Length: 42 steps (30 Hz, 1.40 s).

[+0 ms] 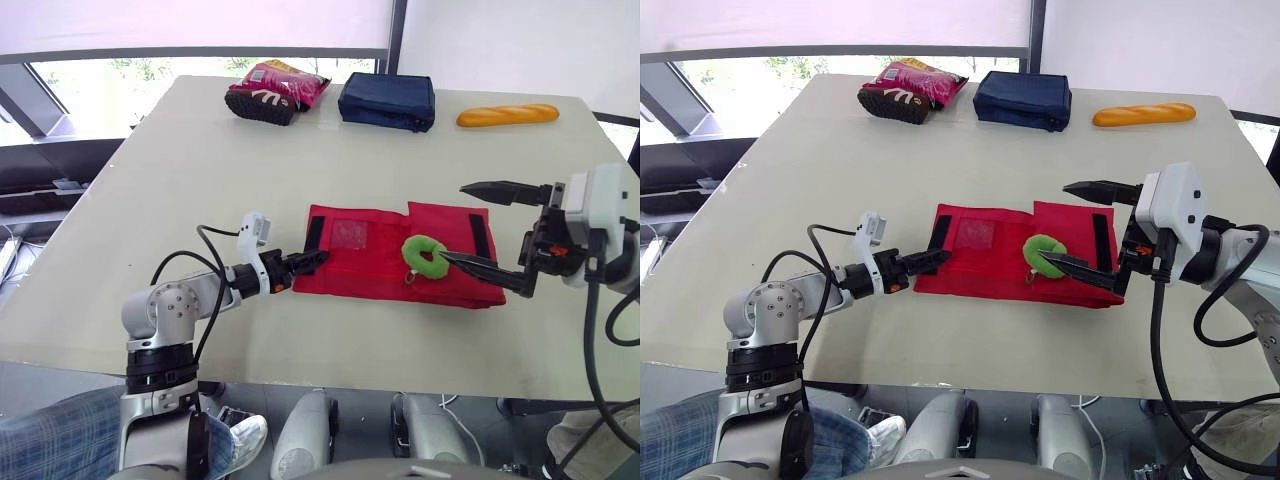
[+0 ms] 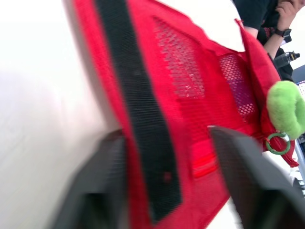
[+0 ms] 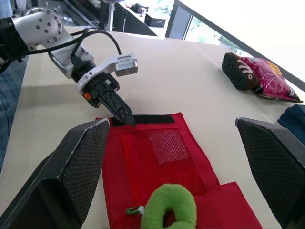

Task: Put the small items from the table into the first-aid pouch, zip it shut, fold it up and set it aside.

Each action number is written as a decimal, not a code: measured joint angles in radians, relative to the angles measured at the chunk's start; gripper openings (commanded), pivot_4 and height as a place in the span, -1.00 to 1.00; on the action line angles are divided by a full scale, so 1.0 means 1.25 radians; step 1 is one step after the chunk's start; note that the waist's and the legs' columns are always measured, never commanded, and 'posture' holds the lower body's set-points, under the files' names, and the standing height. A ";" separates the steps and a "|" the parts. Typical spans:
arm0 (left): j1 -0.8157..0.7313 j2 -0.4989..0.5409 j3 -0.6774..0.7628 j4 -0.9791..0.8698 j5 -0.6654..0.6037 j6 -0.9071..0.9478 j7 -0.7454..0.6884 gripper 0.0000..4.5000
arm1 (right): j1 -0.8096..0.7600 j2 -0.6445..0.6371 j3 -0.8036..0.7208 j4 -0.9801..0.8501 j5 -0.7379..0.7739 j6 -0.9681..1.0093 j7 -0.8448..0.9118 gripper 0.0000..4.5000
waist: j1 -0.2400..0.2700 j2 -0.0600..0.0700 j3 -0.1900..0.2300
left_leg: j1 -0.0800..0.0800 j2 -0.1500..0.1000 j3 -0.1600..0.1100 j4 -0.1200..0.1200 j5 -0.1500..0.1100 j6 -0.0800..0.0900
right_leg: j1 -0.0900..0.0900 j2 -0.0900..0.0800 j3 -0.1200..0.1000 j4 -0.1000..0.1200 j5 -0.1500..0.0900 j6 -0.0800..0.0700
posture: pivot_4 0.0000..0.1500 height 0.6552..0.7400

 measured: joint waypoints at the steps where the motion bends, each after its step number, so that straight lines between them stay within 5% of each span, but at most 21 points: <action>1: -0.002 0.000 0.002 0.007 0.000 0.005 0.003 -0.59 | -0.003 0.002 0.007 0.000 -0.001 0.000 -0.001 1.00 | 0.000 0.000 0.000 | 0.000 0.000 0.000 0.000 0.000 0.000 | 0.000 0.000 0.000 0.000 0.000 0.000 | 1.00 0.44; 2: -0.003 0.000 0.003 0.014 0.000 0.008 0.004 -0.82 | -0.007 0.004 0.012 0.000 -0.002 0.000 -0.001 1.00 | 0.000 0.000 0.000 | 0.000 0.000 0.000 0.000 0.000 0.000 | 0.000 0.000 0.000 0.000 0.000 0.000 | 1.00 0.44; 4: -0.003 0.004 0.005 0.021 -0.007 0.009 -0.001 -0.93 | -0.012 0.007 0.015 0.001 -0.004 -0.001 -0.003 1.00 | 0.000 0.000 0.000 | 0.000 0.000 0.000 0.000 0.000 0.000 | 0.000 0.000 0.000 0.000 0.000 -0.001 | 1.00 0.44; 8: -0.002 0.051 0.003 0.026 -0.014 0.005 -0.039 -0.93 | -0.013 0.012 0.016 0.003 -0.010 -0.002 -0.003 1.00 | -0.003 -0.001 0.001 | 0.000 0.001 0.000 0.000 0.000 0.000 | -0.001 0.000 0.000 0.000 -0.001 -0.003 | 1.00 0.44; 18: -0.120 0.332 -0.105 0.187 0.065 -0.105 -0.322 -0.93 | -0.028 0.027 0.052 0.034 -0.048 -0.021 0.019 1.00 | -0.014 -0.002 0.001 | 0.000 0.001 0.001 0.000 0.000 -0.001 | -0.002 0.000 0.000 0.001 -0.002 -0.003 | 1.00 0.44; 27: -0.229 0.374 -0.207 0.311 0.138 -0.220 -0.549 -0.93 | -0.130 0.133 0.178 0.133 -0.081 0.033 -0.030 1.00 | -0.019 -0.003 0.002 | -0.001 0.001 0.001 0.000 0.001 -0.001 | -0.003 0.000 0.000 0.002 -0.002 -0.003 | 1.00 0.44; 36: -0.253 0.373 -0.226 0.313 0.140 -0.238 -0.660 -1.00 | -0.153 0.182 0.350 0.413 -0.318 -0.126 0.055 -0.75 | -0.020 -0.003 0.002 | -0.002 0.000 0.001 0.000 0.000 -0.001 | -0.004 0.001 0.000 0.002 -0.001 -0.002 | 1.00 0.44; 38: -0.257 0.371 -0.226 0.302 0.134 -0.237 -0.678 -1.00 | -0.156 0.185 0.375 0.453 -0.364 -0.161 0.066 -0.98 | -0.020 -0.003 0.002 | -0.002 0.001 0.001 0.000 0.000 -0.001 | -0.004 0.001 0.000 0.002 -0.001 -0.002 | 1.00 0.44; 42: -0.275 0.343 -0.224 0.291 0.114 -0.225 -0.694 -1.00 | -0.180 0.185 0.408 0.480 -0.438 -0.214 0.083 -0.98 | -0.020 -0.003 0.002 | -0.001 0.001 0.001 0.000 0.001 -0.001 | -0.003 0.001 0.000 0.003 -0.002 -0.002 | 1.00 0.44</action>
